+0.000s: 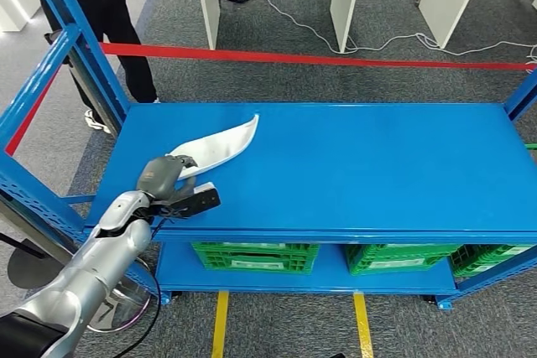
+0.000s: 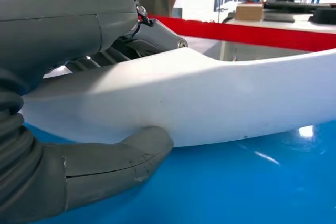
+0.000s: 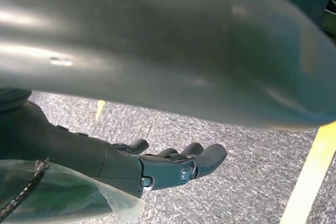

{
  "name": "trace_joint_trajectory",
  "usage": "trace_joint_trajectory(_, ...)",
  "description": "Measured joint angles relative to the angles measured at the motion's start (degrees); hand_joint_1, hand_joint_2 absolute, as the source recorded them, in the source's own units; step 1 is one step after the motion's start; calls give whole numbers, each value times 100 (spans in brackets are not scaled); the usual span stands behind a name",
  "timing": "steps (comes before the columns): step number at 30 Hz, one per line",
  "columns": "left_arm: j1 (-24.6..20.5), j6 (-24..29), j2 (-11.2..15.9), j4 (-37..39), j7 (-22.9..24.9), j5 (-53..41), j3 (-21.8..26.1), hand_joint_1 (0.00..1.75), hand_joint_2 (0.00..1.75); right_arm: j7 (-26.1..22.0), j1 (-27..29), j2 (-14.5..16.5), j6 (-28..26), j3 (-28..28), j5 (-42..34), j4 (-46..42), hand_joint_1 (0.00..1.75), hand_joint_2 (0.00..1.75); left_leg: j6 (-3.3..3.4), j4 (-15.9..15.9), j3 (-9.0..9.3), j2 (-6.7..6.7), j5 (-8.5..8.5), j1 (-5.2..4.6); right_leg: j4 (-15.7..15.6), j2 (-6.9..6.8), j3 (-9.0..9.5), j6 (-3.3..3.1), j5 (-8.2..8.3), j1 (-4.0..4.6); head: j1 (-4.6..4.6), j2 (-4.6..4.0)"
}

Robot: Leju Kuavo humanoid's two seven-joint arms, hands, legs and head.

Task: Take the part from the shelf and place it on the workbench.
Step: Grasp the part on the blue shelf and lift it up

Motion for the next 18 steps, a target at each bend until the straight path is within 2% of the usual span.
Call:
trace_joint_trajectory(8, 22, 396, -8, 0, -4, -110, -19, 175, 175, 0, 0, -1, -3, -27, 51, 0, 0, 0, 0, 0, 0, 0, 0, 0, 0, 1, -1, 0, 0, 0, 0, 0)
trace_joint_trajectory(11, 82, 860, -8, -13, -158, -100, -15, 175, 175, -1, 0, -1, -16, -28, 96, 0, 0, 0, 0, 0, -1, 0, 0, 0, 0, 1, -2, 0, 0, 0, -1, 0)
trace_joint_trajectory(14, 205, 1556, -18, -122, -314, -120, 3, 175, 175, 1, 0, -1, -42, -28, 137, 0, 0, 0, 0, 0, -3, 0, 0, 0, 0, 0, -5, 0, 0, 0, -1, 0)
trace_joint_trajectory(18, 451, 2224, -104, -581, -394, -354, 111, 175, 175, 28, -1, 0, -72, -30, 200, 0, 0, 0, 0, 0, -6, 0, 0, 0, 0, 0, -6, 1, 0, 0, -1, -1)
